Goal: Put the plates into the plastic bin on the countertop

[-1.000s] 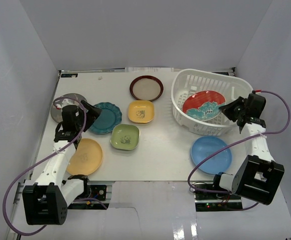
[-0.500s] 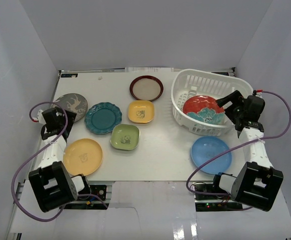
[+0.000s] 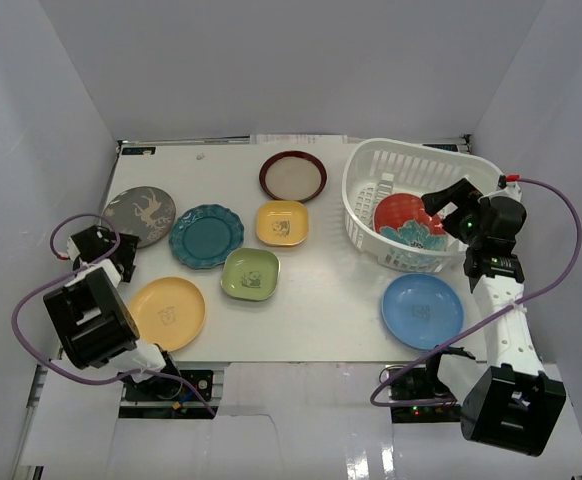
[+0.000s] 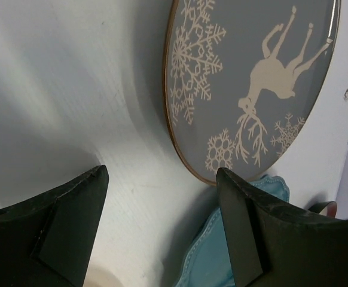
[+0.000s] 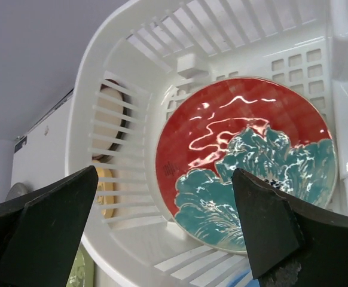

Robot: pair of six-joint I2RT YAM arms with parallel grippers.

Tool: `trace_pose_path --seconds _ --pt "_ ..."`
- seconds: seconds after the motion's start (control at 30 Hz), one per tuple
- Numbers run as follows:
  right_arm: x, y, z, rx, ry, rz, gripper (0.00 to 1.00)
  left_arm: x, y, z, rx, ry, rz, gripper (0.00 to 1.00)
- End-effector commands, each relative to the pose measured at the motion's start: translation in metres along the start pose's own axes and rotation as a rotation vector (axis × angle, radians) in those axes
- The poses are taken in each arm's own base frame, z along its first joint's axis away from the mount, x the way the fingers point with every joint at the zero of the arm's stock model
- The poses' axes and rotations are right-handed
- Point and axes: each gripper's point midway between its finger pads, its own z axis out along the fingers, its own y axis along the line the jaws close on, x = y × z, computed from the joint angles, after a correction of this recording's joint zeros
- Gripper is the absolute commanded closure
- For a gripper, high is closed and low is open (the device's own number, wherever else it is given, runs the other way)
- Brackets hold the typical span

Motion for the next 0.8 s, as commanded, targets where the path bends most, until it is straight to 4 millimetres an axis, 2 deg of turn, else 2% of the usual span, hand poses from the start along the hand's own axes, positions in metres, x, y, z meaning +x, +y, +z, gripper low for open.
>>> trace_pose_path --seconds 0.0,0.1,0.13,0.23,0.27,0.33,0.37,0.4,0.47,0.5,0.53,0.57,0.63,0.67,0.7,0.77 --pt "-0.015 0.034 -0.014 -0.155 -0.059 -0.041 0.00 -0.021 -0.033 0.007 0.106 -0.029 0.040 0.18" --pt "-0.015 0.055 -0.027 -0.252 -0.074 -0.045 0.00 -0.018 -0.026 0.021 0.085 -0.014 0.024 0.22" --pt "-0.014 0.060 -0.030 -0.267 -0.077 -0.051 0.04 -0.013 -0.020 0.027 0.070 0.001 0.011 0.23" --pt "-0.003 0.072 -0.038 -0.318 -0.044 -0.059 0.05 -0.010 -0.013 0.042 0.055 0.011 -0.017 0.27" --pt "0.003 0.079 -0.043 -0.357 -0.022 -0.064 0.06 -0.013 -0.017 0.046 0.070 0.002 -0.030 0.28" --pt "0.021 0.083 -0.045 -0.392 0.025 -0.054 0.07 -0.010 -0.016 0.055 0.079 0.015 -0.040 0.42" --pt "0.030 0.093 -0.050 -0.433 0.041 -0.047 0.07 -0.006 -0.010 0.062 0.063 0.027 -0.051 0.48" --pt "0.040 0.093 -0.051 -0.442 0.059 -0.043 0.08 -0.004 -0.008 0.065 0.056 0.035 -0.076 0.61" --pt "0.054 0.109 -0.058 -0.483 0.074 -0.061 0.09 -0.001 -0.006 0.069 0.066 0.034 -0.093 0.75" --pt "0.057 0.112 -0.060 -0.488 0.073 -0.068 0.09 0.002 -0.001 0.069 0.060 0.036 -0.102 0.82" --pt "0.062 0.121 -0.064 -0.514 0.086 -0.079 0.09 0.000 -0.003 0.069 0.074 0.027 -0.103 0.93" --pt "0.063 0.124 -0.065 -0.515 0.084 -0.083 0.09 0.000 -0.004 0.067 0.079 0.023 -0.103 0.97" --pt "0.066 0.134 -0.070 -0.541 0.090 -0.090 0.09 0.000 -0.005 0.063 0.097 0.013 -0.101 1.00" --pt "0.067 0.137 -0.071 -0.547 0.094 -0.092 0.09 -0.005 -0.015 0.055 0.133 -0.006 -0.100 1.00" --pt "0.068 0.141 -0.072 -0.557 0.096 -0.094 0.09 -0.002 -0.015 0.049 0.151 -0.009 -0.115 1.00" --pt "0.074 0.154 -0.074 -0.594 0.123 -0.106 0.09 -0.010 -0.037 0.035 0.246 -0.032 -0.130 1.00"
